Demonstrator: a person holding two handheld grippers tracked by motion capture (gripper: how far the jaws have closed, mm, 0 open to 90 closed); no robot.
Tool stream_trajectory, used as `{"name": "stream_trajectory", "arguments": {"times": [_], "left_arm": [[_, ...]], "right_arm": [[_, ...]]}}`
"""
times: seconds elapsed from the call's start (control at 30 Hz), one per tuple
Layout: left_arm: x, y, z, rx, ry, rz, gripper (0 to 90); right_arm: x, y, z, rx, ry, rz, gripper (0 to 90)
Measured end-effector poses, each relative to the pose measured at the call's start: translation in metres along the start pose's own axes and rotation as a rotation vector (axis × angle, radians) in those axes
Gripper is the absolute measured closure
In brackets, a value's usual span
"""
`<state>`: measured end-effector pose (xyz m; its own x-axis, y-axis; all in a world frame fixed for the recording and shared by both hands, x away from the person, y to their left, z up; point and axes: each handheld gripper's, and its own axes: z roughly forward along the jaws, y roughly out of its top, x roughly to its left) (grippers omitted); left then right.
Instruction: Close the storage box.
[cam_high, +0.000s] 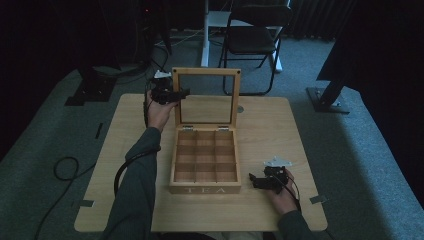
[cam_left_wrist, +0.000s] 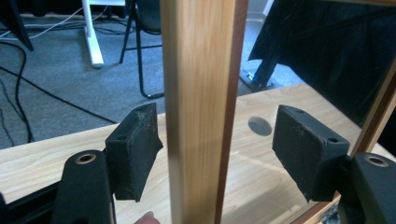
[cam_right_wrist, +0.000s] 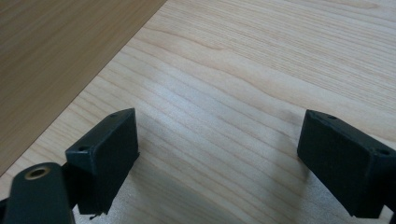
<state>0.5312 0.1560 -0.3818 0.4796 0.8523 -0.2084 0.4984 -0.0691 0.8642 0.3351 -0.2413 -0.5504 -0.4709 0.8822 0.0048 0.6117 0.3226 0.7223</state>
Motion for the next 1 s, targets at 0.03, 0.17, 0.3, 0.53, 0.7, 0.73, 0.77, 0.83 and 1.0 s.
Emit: {"name": "stream_trajectory", "arguments": {"times": [0.03, 0.17, 0.3, 0.53, 0.7, 0.73, 0.77, 0.83, 1.0], "left_arm": [[-0.001, 0.000, 0.000, 0.004, -0.002, 0.004, 34.3], [-0.002, 0.001, 0.000, -0.007, 0.001, 0.011, 35.6], [0.003, 0.002, -0.002, -0.027, -0.013, -0.030, 37.1], [0.001, 0.003, -0.004, -0.009, -0.020, -0.013, 41.0], [0.001, 0.003, -0.010, -0.001, -0.045, -0.027, 42.7], [0.001, 0.003, -0.011, -0.001, -0.046, -0.024, 42.8], [0.000, 0.003, -0.012, -0.003, -0.046, -0.024, 42.7], [-0.001, 0.001, -0.014, -0.012, -0.046, -0.023, 42.6], [-0.004, -0.004, -0.022, -0.034, -0.064, -0.039, 42.6]], "right_arm": [[0.000, 0.000, 0.000, -0.001, 0.001, -0.002, 12.0], [0.000, 0.000, 0.000, -0.001, 0.003, -0.004, 12.0], [0.000, 0.000, 0.000, 0.000, 0.003, -0.004, 12.0], [0.000, 0.000, 0.000, 0.000, 0.004, -0.004, 12.0], [0.001, 0.000, 0.000, 0.000, 0.003, -0.004, 12.1], [0.001, 0.000, 0.000, 0.000, 0.003, -0.003, 12.1], [0.001, 0.000, 0.000, 0.000, 0.003, -0.003, 12.1], [0.001, 0.000, -0.001, 0.000, 0.003, -0.002, 12.1], [0.001, -0.001, -0.001, 0.001, 0.002, -0.002, 12.1]]}}
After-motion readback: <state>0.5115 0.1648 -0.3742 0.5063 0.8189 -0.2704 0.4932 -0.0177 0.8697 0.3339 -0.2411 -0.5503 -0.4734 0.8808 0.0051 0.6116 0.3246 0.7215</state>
